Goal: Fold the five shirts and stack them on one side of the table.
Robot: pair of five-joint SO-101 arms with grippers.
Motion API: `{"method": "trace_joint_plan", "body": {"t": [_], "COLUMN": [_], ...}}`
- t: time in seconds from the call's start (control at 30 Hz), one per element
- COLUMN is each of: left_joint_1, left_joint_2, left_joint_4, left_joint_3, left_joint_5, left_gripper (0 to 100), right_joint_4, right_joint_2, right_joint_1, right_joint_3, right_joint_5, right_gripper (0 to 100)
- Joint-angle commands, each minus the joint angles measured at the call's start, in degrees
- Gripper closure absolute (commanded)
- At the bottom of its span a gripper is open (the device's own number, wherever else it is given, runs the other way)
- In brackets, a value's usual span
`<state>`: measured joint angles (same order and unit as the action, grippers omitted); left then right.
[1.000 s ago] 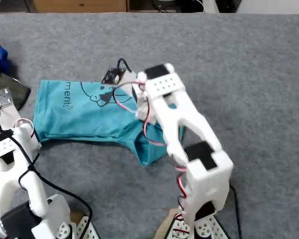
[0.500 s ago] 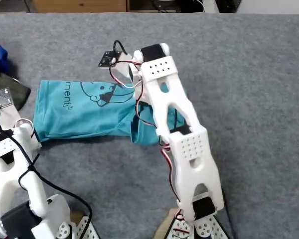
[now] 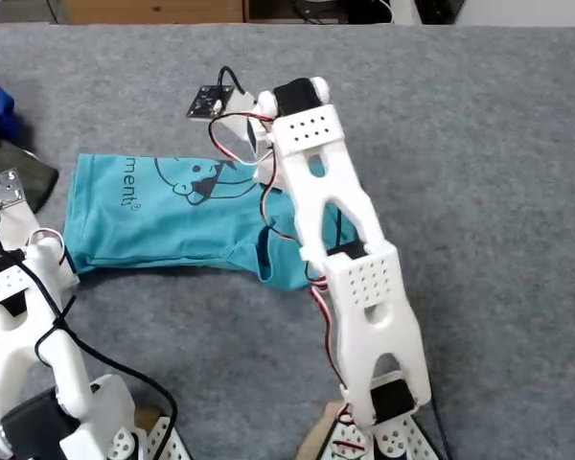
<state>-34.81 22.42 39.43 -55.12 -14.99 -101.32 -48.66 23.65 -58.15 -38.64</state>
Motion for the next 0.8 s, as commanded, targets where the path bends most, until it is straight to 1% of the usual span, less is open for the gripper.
{"method": "trace_joint_plan", "body": {"t": [0.0,0.17,0.3,0.43,0.6,0.77], "left_joint_1": [-0.6,-0.6,-0.6,-0.6,-0.5,-0.5], "left_joint_2": [1.5,1.5,1.5,1.5,1.5,1.5], "left_joint_4": [-0.9,-0.9,-0.9,-0.9,-0.9,-0.9], "left_joint_3": [-0.1,-0.1,-0.1,-0.1,-0.1,-0.1], "left_joint_5": [0.5,0.5,0.5,0.5,0.5,0.5], "left_gripper": [98,98,98,98,98,98], "right_joint_4": [-1.1,-0.8,0.8,5.0,10.1,14.5], "right_joint_2": [8.7,18.5,25.7,29.8,31.3,31.2], "right_joint_1": [0.8,2.7,2.8,2.8,4.7,7.8], "right_joint_3": [5.5,21.6,32.2,41.6,50.2,52.5], "right_joint_5": [0.7,0.7,0.7,0.6,0.6,2.2], "right_gripper": [75.8,83.3,84.1,83.9,83.9,83.9]}}
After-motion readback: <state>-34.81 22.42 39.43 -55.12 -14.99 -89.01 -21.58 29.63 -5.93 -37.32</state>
